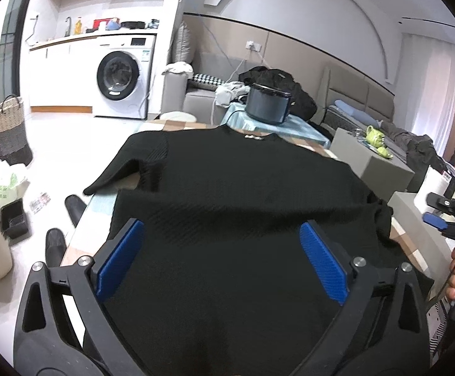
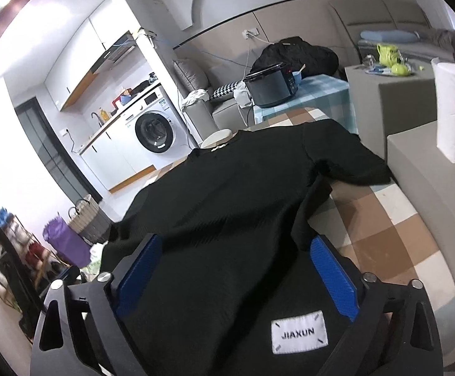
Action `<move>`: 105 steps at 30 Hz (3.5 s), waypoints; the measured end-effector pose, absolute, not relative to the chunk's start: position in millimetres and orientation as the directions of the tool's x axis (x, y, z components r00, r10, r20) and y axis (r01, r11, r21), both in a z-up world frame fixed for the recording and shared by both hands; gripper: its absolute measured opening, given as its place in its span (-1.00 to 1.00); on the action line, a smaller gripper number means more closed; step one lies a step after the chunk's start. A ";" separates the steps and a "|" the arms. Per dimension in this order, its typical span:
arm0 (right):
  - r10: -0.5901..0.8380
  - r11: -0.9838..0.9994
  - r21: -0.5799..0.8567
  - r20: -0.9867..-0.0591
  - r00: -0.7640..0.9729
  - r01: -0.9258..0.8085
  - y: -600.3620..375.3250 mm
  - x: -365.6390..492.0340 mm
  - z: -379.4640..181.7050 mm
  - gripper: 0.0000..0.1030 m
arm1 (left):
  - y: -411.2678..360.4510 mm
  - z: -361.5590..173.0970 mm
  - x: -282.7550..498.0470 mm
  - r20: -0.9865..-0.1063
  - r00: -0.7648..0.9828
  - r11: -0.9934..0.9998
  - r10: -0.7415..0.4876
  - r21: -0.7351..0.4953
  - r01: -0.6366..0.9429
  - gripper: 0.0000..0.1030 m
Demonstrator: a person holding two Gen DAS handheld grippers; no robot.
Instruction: Fold small clothes
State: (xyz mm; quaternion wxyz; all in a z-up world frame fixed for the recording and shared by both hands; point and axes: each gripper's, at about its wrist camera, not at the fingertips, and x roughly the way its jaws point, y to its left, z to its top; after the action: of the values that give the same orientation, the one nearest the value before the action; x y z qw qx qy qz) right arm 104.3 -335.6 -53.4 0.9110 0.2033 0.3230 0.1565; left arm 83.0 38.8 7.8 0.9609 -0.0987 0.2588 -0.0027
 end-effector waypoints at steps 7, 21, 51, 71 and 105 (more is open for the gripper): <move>0.402 0.802 0.597 -0.555 0.728 0.012 -370.0 149.7 -62.2 0.76 | 44.8 15.4 123.4 -0.512 0.858 0.982 -0.046 -0.179 -0.054 0.85; 0.321 0.601 0.697 -0.660 0.679 0.392 -462.5 246.0 -122.7 0.54 | 73.0 4.8 205.5 -0.585 0.811 0.970 -0.004 -0.199 -0.138 0.69; -0.039 0.865 0.340 -0.689 0.724 0.369 -422.1 332.2 -71.5 -0.85 | 88.8 -19.1 217.2 -0.580 0.814 0.966 -0.006 -0.213 -0.144 0.69; 0.368 0.919 0.260 -0.838 0.404 -0.297 -261.3 346.3 -104.4 -0.30 | 115.2 -18.7 203.2 -0.594 0.803 0.943 0.055 -0.234 -0.237 0.69; 0.422 0.857 0.516 -0.687 0.592 -0.012 -323.2 227.8 -65.6 0.17 | 312.6 -141.5 281.0 -0.717 0.697 0.541 -0.036 -0.600 -0.589 -0.68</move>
State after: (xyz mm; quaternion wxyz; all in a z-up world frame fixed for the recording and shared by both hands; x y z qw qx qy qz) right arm 227.8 -323.2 -65.6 0.8603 0.2364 0.4338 0.1260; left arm 281.0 312.6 -141.5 0.8051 -0.4473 0.3496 0.1717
